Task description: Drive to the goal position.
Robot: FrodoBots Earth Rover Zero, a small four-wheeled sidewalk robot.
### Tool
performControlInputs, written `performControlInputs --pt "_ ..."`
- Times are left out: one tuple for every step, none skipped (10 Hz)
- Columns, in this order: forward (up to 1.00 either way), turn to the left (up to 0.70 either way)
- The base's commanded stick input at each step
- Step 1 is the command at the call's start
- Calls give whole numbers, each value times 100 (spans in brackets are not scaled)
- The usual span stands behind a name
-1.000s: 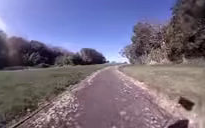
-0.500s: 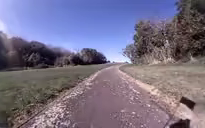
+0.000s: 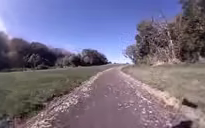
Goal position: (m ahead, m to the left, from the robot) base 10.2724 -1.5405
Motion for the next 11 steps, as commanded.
performControlInputs --pt "100 0" --pt "100 -1" --pt "100 -4" --pt "100 -39" --pt "100 -36" --pt "100 -33" --pt "100 -15" --pt "100 -3" --pt "100 0" --pt "100 0" --pt "100 0"
